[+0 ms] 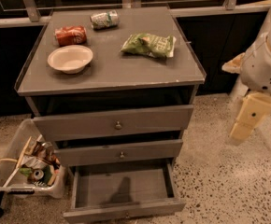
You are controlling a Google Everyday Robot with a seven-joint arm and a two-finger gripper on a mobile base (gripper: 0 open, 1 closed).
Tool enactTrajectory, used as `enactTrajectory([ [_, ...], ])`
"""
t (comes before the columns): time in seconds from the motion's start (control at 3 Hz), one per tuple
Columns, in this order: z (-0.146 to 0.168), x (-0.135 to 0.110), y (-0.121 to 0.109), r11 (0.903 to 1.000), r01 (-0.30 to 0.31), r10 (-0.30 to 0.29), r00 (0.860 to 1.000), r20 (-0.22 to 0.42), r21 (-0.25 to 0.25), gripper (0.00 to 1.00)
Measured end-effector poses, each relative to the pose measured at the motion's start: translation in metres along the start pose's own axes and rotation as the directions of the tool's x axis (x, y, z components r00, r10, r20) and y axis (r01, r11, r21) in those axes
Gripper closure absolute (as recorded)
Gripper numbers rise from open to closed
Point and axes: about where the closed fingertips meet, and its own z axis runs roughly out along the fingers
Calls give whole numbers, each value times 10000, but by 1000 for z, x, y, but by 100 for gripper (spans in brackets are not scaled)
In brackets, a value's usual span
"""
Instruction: Close bottom drawer
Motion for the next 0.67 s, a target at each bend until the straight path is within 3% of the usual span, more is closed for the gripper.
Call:
enactTrajectory([
  [0.33,31,3,13,9998,111,-102,9984,557,-146,0],
  [0.67,62,4,15,9997,172,-194,9917,1274,182,0],
])
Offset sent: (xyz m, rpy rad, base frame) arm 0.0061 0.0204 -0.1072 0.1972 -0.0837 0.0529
